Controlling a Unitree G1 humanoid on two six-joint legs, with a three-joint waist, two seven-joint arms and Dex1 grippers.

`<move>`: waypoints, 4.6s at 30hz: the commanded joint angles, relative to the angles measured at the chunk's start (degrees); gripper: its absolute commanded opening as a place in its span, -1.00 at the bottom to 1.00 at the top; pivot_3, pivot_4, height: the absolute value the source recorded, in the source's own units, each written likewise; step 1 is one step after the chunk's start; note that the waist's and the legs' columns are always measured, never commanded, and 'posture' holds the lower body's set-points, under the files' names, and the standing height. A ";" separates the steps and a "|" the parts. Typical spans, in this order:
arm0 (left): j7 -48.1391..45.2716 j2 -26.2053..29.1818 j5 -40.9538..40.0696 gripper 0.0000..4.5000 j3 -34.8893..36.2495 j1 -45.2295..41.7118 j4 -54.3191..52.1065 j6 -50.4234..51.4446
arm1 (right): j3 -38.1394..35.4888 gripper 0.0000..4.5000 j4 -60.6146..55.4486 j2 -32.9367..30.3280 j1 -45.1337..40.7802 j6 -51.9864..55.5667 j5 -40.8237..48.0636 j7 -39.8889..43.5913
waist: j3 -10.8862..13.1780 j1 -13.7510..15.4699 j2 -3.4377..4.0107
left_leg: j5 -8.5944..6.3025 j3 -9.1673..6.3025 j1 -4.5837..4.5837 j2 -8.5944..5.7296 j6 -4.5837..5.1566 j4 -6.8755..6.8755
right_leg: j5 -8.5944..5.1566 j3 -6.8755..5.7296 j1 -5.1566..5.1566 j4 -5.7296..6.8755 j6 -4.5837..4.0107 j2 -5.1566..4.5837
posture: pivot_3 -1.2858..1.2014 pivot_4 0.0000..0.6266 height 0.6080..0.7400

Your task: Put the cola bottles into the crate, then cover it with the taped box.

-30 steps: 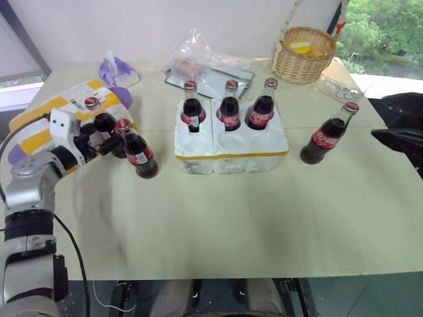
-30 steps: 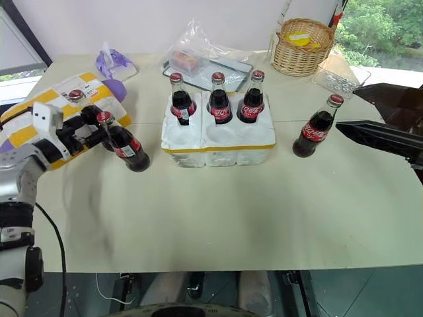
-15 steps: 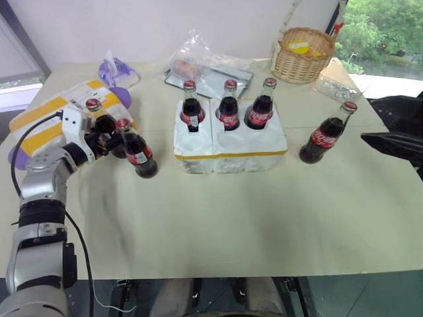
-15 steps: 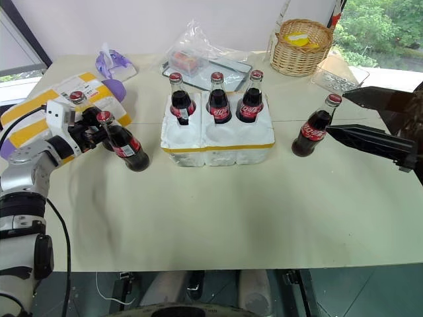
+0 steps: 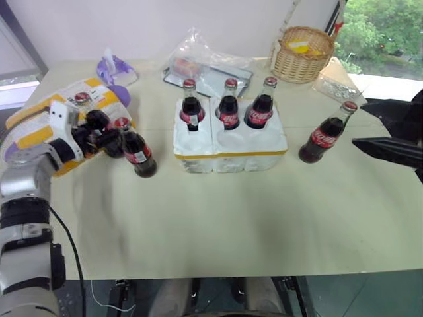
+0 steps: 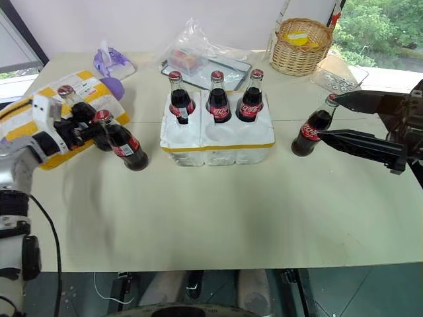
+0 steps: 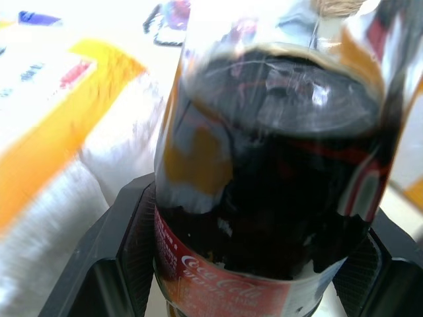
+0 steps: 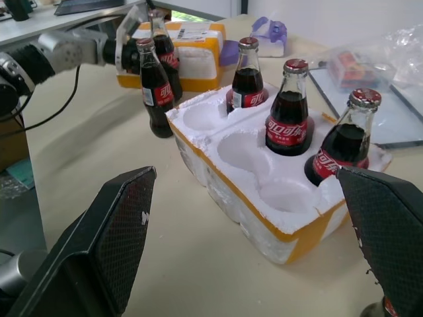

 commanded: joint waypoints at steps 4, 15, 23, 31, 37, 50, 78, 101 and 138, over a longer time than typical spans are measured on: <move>-9.04 11.19 -12.16 0.25 6.42 -1.92 -17.05 14.43 | 0.27 1.00 -0.40 0.23 -1.01 -0.46 2.06 -0.36 | 0.00 0.03 0.00 | -0.01 0.00 -0.53 -0.01 0.01 0.25 | 0.03 0.00 -0.44 0.12 0.01 0.01 | 0.03 -0.52 1.00; -16.93 22.16 -29.56 0.25 8.25 -7.52 -30.60 33.25 | 4.05 1.00 -1.31 2.60 -0.31 -4.12 -0.19 -1.45 | 0.02 0.01 0.01 | 0.03 -0.03 -0.53 -0.01 -0.02 0.29 | 0.03 -0.02 -0.42 0.13 0.01 0.07 | 0.03 -0.52 1.00; -20.09 22.98 -29.31 0.25 3.45 -11.82 -31.82 30.91 | 6.16 1.00 -1.36 4.12 -0.74 -5.69 -0.03 -2.17 | 0.04 -0.06 0.02 | 0.07 -0.02 -0.50 0.02 -0.07 0.29 | 0.03 -0.02 -0.43 0.22 0.00 0.11 | 0.03 -0.52 1.00; -13.88 8.21 -22.97 0.25 -8.07 -21.21 -30.62 26.64 | 7.00 1.00 -2.82 5.75 -0.53 -6.09 0.38 -4.33 | 0.03 0.36 -0.01 | 0.06 -0.05 -0.49 -0.06 -0.02 0.43 | 0.05 -0.02 -0.27 0.18 0.01 0.08 | 0.03 -0.52 1.00; -9.82 -1.96 -19.09 0.25 -14.15 -26.44 -28.07 26.54 | 5.62 1.00 -5.48 7.80 2.06 -5.66 1.49 -6.42 | 0.05 -0.08 -0.05 | 0.19 -0.02 -0.55 -0.07 -0.22 0.43 | 0.06 -0.02 -0.39 0.29 0.03 0.07 | 0.03 -0.52 1.00; -9.98 -11.37 -16.35 0.25 -19.60 -29.77 -28.18 26.25 | 3.65 1.00 -7.69 9.47 5.97 -6.14 2.68 -9.76 | 0.05 0.28 -0.04 | 0.09 -0.03 -0.52 -0.09 -0.04 0.47 | 0.06 -0.01 -0.33 0.35 0.03 0.08 | 0.03 -0.52 1.00; 18.93 -33.19 1.75 0.25 -24.91 -30.40 -20.54 28.99 | 4.72 1.00 -8.57 9.37 7.39 -8.64 1.10 -11.45 | 0.04 0.28 -0.03 | 0.17 -0.02 -0.50 -0.15 -0.16 0.49 | 0.10 -0.01 -0.34 0.40 0.10 0.12 | 0.03 -0.52 1.00; 8.16 -18.30 -16.67 0.99 -9.38 -26.20 -39.64 44.03 | 9.91 1.00 -4.83 8.83 1.80 -10.27 -1.73 -9.71 | 0.01 -0.28 0.02 | 0.25 -0.01 -0.41 -0.11 -0.31 0.47 | 0.10 0.01 -0.36 0.50 0.10 0.16 | 0.03 -0.52 1.00; 4.09 -5.69 -4.17 0.99 2.37 17.22 -31.75 5.84 | 16.12 1.00 -0.01 6.28 -6.18 -7.35 -4.15 -1.74 | -0.06 1.41 0.16 | -0.01 0.00 0.26 -0.02 -0.02 0.17 | 0.11 0.06 0.24 0.10 0.01 0.03 | 0.03 -0.52 1.00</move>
